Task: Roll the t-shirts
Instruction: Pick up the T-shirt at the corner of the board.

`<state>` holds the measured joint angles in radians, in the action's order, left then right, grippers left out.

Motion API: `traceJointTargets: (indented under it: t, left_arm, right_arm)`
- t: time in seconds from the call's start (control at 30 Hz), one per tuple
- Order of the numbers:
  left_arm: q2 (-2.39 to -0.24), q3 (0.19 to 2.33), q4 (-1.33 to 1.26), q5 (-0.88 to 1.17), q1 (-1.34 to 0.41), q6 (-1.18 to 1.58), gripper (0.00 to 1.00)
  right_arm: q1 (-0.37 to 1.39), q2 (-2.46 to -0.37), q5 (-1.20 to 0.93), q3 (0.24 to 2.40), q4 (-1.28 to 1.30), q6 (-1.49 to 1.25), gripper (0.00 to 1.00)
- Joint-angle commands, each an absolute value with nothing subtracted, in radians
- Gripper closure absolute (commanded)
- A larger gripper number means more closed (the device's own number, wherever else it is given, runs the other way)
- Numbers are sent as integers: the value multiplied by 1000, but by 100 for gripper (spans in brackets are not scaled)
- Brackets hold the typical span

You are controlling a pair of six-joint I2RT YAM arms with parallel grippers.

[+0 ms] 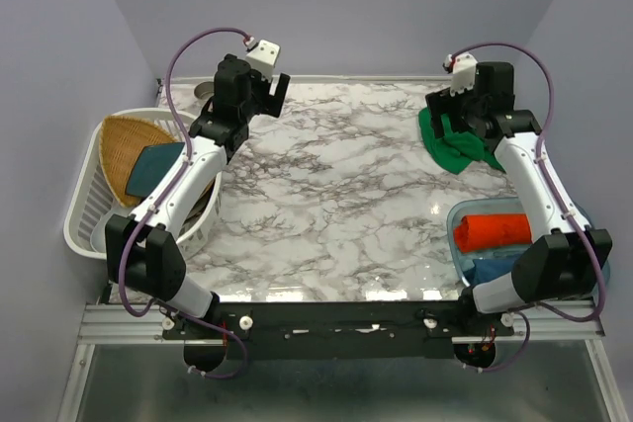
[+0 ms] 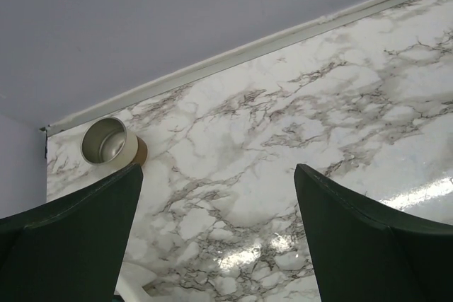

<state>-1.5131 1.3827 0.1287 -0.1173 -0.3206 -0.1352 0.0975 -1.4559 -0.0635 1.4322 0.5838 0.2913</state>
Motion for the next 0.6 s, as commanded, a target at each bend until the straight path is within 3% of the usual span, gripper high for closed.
traceJointTargets:
  t: [0.0, 0.1, 0.17, 0.3, 0.47, 0.57]
  left_arm:
    - [-1511, 1390, 161, -106, -336, -153, 1]
    - [-1500, 1390, 187, -81, -339, -160, 1]
    - [-1499, 1391, 212, -68, -339, -166, 1]
    - [-1493, 1390, 241, -40, -339, -156, 1]
    - [-1467, 1368, 252, -25, -342, -153, 2]
    - [-1448, 1350, 270, -21, -344, -164, 2]
  right_arm:
    - [100, -1537, -6, 1422, 604, 366, 0]
    - [66, -1575, -6, 1459, 635, 375, 0]
    - [16, -1630, -119, 1517, 709, 307, 0]
    - [-26, -1695, -245, 1554, 727, 207, 15]
    - [-40, -1805, -301, 1557, 707, 101, 22]
    - [-47, -1854, -313, 1577, 722, 84, 33]
